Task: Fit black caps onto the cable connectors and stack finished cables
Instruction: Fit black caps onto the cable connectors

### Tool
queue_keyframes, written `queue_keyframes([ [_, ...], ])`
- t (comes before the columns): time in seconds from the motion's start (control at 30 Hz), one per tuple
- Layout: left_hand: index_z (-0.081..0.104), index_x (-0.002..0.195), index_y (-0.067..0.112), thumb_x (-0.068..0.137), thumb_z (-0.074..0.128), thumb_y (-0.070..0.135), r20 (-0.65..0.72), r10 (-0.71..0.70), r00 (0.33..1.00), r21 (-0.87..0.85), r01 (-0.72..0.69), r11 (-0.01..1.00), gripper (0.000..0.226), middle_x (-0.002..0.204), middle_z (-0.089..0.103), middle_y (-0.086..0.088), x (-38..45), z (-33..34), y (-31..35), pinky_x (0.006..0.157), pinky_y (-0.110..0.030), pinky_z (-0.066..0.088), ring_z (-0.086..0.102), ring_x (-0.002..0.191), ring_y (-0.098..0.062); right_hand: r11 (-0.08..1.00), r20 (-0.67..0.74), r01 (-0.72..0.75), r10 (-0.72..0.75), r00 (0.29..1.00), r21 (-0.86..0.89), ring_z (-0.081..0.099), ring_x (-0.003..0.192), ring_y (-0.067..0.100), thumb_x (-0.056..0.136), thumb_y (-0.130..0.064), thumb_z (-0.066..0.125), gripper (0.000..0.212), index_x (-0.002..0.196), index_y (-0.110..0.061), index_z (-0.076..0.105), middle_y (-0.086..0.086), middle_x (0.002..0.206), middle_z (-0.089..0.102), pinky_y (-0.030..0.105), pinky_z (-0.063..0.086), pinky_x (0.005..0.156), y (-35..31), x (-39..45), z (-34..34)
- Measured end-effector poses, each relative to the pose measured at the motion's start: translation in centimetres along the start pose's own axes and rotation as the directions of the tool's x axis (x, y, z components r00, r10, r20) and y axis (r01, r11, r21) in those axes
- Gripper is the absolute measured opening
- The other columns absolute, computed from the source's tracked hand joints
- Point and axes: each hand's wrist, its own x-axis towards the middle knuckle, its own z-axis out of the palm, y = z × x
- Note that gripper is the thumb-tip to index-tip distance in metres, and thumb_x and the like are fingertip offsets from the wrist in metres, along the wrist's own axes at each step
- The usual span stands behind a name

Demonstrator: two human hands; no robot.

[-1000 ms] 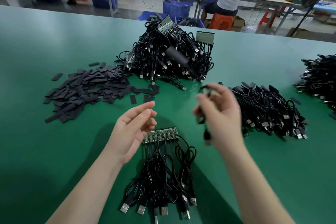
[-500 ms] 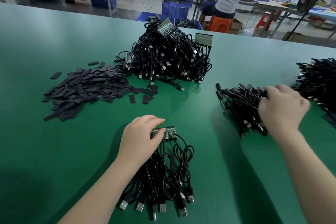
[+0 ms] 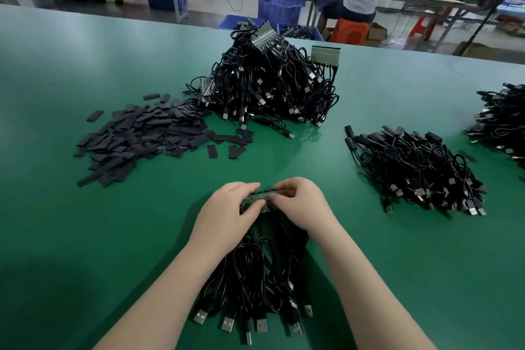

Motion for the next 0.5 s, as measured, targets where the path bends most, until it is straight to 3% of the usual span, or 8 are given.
queue_keyframes([
  [0.07,0.064,0.126,0.027,0.092,0.062,0.041,-0.052,-0.008,0.999,-0.028,0.006,1.0,0.037,0.121,0.062,0.013,0.1,-0.1,0.1,0.091,-0.02,0.037,0.053,0.115,-0.006,0.968,0.012,0.069,-0.074,0.997,0.243,0.067,0.08,0.015,0.085,-0.019,0.075,0.014,0.09,-0.026,0.065,0.0,0.087,0.073,0.034,0.054,0.085,0.1,-0.2,-0.4],
  [0.13,0.069,0.116,0.027,0.09,0.064,0.04,-0.091,0.003,0.996,-0.032,-0.006,0.999,0.029,0.109,0.064,0.015,0.2,-0.2,0.1,0.087,-0.02,0.039,0.055,0.107,-0.005,0.943,0.012,0.119,-0.129,0.992,0.312,0.065,0.071,0.01,0.083,-0.018,0.078,0.017,0.095,-0.026,0.069,-0.002,0.08,0.074,0.03,0.053,0.079,0.4,-0.4,-0.8],
  [0.23,0.071,0.102,0.028,0.086,0.07,0.036,-0.128,0.029,0.991,-0.041,-0.034,0.999,0.018,0.098,0.064,0.019,0.2,-0.5,0.4,0.086,-0.023,0.043,0.057,0.098,-0.003,0.97,-0.054,0.178,-0.171,0.984,0.166,0.065,0.069,-0.005,0.08,-0.026,0.081,0.014,0.093,-0.023,0.076,-0.011,0.076,0.073,0.011,0.049,0.069,0.7,-0.7,-0.9],
  [0.3,0.071,0.097,0.029,0.084,0.072,0.036,-0.166,0.051,0.985,0.015,-0.049,0.999,0.014,0.096,0.065,0.02,0.1,-0.6,0.7,0.086,-0.025,0.037,0.057,0.097,-0.006,0.969,-0.122,0.228,-0.216,0.969,0.094,0.061,0.065,-0.01,0.08,-0.026,0.081,0.007,0.084,-0.022,0.077,-0.017,0.071,0.07,0.003,0.042,0.062,0.7,-1.0,-0.8],
  [0.37,0.071,0.096,0.033,0.084,0.071,0.04,-0.195,0.074,0.978,0.1,-0.055,0.993,0.015,0.097,0.066,0.02,0.0,-0.7,0.8,0.086,-0.026,0.028,0.057,0.098,-0.008,0.953,-0.158,0.29,-0.273,0.949,0.093,0.061,0.066,-0.011,0.081,-0.023,0.081,0.007,0.079,-0.026,0.075,-0.021,0.068,0.068,0.002,0.042,0.063,0.6,-1.4,-0.6],
  [0.5,0.071,0.097,0.037,0.083,0.07,0.046,-0.18,0.075,0.981,0.091,-0.059,0.994,0.017,0.097,0.067,0.021,0.0,-1.1,1.0,0.089,-0.023,0.023,0.057,0.099,-0.007,0.915,-0.167,0.381,-0.358,0.918,0.134,0.064,0.07,-0.008,0.082,-0.018,0.08,0.02,0.075,-0.036,0.073,-0.028,0.071,0.069,0.004,0.045,0.066,0.6,-2.1,-0.6],
])
